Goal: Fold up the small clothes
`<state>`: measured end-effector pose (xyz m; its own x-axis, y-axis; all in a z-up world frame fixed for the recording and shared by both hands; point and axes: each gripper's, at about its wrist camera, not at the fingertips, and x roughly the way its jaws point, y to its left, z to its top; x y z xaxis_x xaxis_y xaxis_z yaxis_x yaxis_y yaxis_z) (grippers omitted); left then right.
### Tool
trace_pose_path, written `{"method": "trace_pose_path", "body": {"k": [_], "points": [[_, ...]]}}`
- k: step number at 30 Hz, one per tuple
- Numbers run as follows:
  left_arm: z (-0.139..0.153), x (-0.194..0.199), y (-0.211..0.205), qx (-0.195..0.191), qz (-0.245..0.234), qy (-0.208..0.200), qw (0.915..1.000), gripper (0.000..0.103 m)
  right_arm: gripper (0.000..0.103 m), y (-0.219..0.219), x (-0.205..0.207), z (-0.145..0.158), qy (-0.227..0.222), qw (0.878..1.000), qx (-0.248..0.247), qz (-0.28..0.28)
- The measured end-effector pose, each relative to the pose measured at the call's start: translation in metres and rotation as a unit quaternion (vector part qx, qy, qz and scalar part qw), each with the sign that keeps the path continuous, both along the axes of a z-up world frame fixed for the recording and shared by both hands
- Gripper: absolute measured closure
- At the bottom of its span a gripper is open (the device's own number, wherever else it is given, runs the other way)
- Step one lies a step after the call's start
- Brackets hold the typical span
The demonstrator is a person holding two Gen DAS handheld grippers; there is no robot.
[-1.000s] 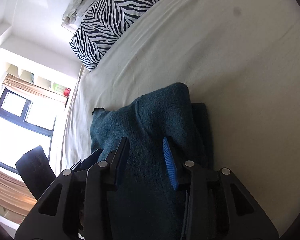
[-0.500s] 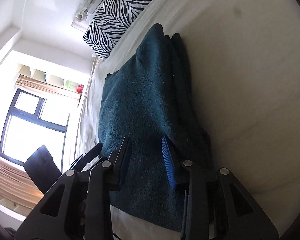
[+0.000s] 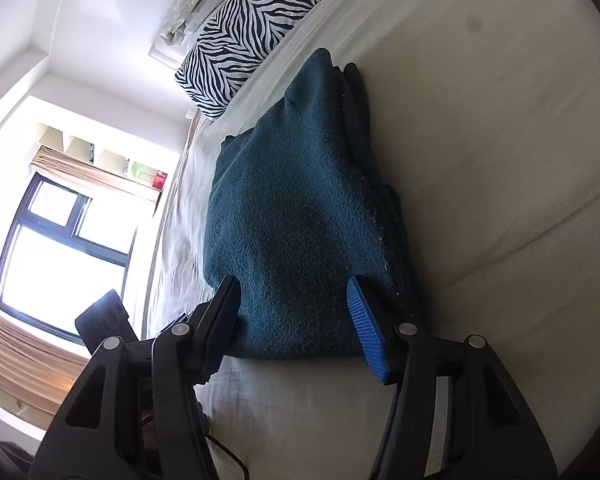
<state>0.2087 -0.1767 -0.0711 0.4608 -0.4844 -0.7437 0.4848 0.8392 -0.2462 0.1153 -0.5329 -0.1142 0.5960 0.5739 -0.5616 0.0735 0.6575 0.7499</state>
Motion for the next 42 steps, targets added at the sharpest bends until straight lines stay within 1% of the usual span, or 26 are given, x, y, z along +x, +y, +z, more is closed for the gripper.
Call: {"method": "trace_pose_path", "body": {"k": [1, 2, 3, 4, 5, 7, 9, 10, 12, 13, 15, 17, 18, 19, 20, 21, 22, 24, 25, 26, 27, 29, 33, 35, 39, 42], "points": [[0.007, 0.0, 0.005, -0.008, 0.004, -0.011, 0.9999, 0.037, 0.047, -0.004, 0.0, 0.01, -0.012, 1.0, -0.011, -0.003], [0.013, 0.002, 0.011, -0.018, 0.012, -0.018, 0.9996, 0.028, 0.044, -0.01, 0.003, 0.019, -0.019, 1.0, -0.021, -0.006], [0.017, 0.007, 0.018, -0.03, 0.024, -0.019, 0.9991, 0.022, 0.041, -0.017, 0.006, 0.024, -0.019, 0.999, -0.029, -0.013], [0.018, 0.015, 0.025, -0.043, 0.038, -0.012, 0.9983, 0.014, 0.041, -0.024, 0.011, 0.025, -0.011, 0.999, -0.033, -0.02], [0.016, 0.024, 0.031, -0.053, 0.049, -0.001, 0.9974, 0.014, 0.041, -0.03, 0.017, 0.024, 0.0, 0.999, -0.032, -0.02], [0.007, 0.048, 0.041, -0.077, 0.061, 0.044, 0.9941, 0.014, 0.041, -0.039, 0.041, 0.016, 0.026, 0.999, -0.029, -0.011], [-0.005, 0.069, 0.048, -0.117, 0.064, 0.104, 0.9856, 0.014, 0.041, -0.045, 0.063, 0.005, 0.059, 0.997, -0.037, -0.011], [-0.012, 0.079, 0.049, -0.132, 0.065, 0.132, 0.9803, 0.014, 0.041, -0.045, 0.073, 0.001, 0.066, 0.997, -0.036, -0.001], [-0.021, 0.094, 0.046, -0.145, 0.065, 0.172, 0.9722, 0.014, 0.041, -0.045, 0.097, -0.013, 0.089, 0.996, -0.027, 0.008], [-0.024, 0.099, 0.042, -0.146, 0.061, 0.181, 0.9707, 0.015, 0.041, -0.049, 0.104, -0.02, 0.097, 0.995, -0.013, 0.005], [-0.026, 0.107, 0.034, -0.142, 0.055, 0.191, 0.9698, 0.015, 0.041, -0.057, 0.115, -0.028, 0.095, 0.995, 0.023, 0.005], [-0.027, 0.112, 0.027, -0.135, 0.052, 0.197, 0.9696, 0.016, 0.041, -0.059, 0.129, -0.03, 0.101, 0.994, 0.032, 0.007], [-0.027, 0.115, 0.023, -0.131, 0.05, 0.2, 0.9697, 0.018, 0.041, -0.057, 0.136, -0.029, 0.102, 0.994, 0.026, 0.015], [-0.028, 0.117, 0.02, -0.127, 0.049, 0.203, 0.9696, 0.027, 0.041, -0.053, 0.142, -0.029, 0.104, 0.994, 0.017, 0.026], [-0.029, 0.12, 0.017, -0.128, 0.049, 0.21, 0.9681, 0.033, 0.041, -0.048, 0.149, -0.029, 0.108, 0.993, 0.012, 0.037], [-0.031, 0.121, 0.016, -0.128, 0.055, 0.215, 0.9666, 0.034, 0.042, -0.042, 0.158, -0.031, 0.113, 0.992, 0.01, 0.048], [-0.031, 0.122, 0.015, -0.127, 0.058, 0.217, 0.9661, 0.037, 0.044, -0.037, 0.162, -0.032, 0.117, 0.991, 0.004, 0.057], [-0.031, 0.122, 0.015, -0.123, 0.059, 0.215, 0.9672, 0.042, 0.067, -0.029, 0.167, -0.034, 0.129, 0.989, -0.016, 0.064], [-0.03, 0.122, 0.015, -0.121, 0.059, 0.214, 0.9675, 0.045, 0.069, -0.028, 0.167, -0.035, 0.129, 0.99, -0.019, 0.062], [-0.029, 0.122, 0.015, -0.121, 0.058, 0.214, 0.9676, 0.05, 0.074, -0.026, 0.165, -0.033, 0.124, 0.99, -0.026, 0.058], [-0.028, 0.122, 0.016, -0.122, 0.058, 0.214, 0.9673, 0.052, 0.078, -0.024, 0.162, -0.03, 0.119, 0.991, -0.035, 0.054], [-0.022, 0.122, 0.019, -0.12, 0.058, 0.213, 0.968, 0.058, 0.081, -0.014, 0.158, -0.017, 0.105, 0.991, -0.06, 0.05], [0.0, 0.105, 0.027, -0.108, 0.052, 0.195, 0.9735, 0.061, 0.082, 0.012, 0.142, 0.02, 0.076, 0.992, -0.089, 0.049], [0.015, 0.09, 0.038, -0.1, 0.048, 0.184, 0.9767, 0.061, 0.082, 0.031, 0.13, 0.04, 0.062, 0.991, -0.1, 0.059], [0.049, 0.053, 0.078, -0.092, 0.043, 0.156, 0.9825, 0.061, 0.082, 0.073, 0.1, 0.073, 0.032, 0.992, -0.093, 0.08], [0.069, 0.019, 0.111, -0.08, 0.039, 0.137, 0.9866, 0.061, 0.082, 0.108, 0.072, 0.088, 0.012, 0.992, -0.078, 0.097]]}}
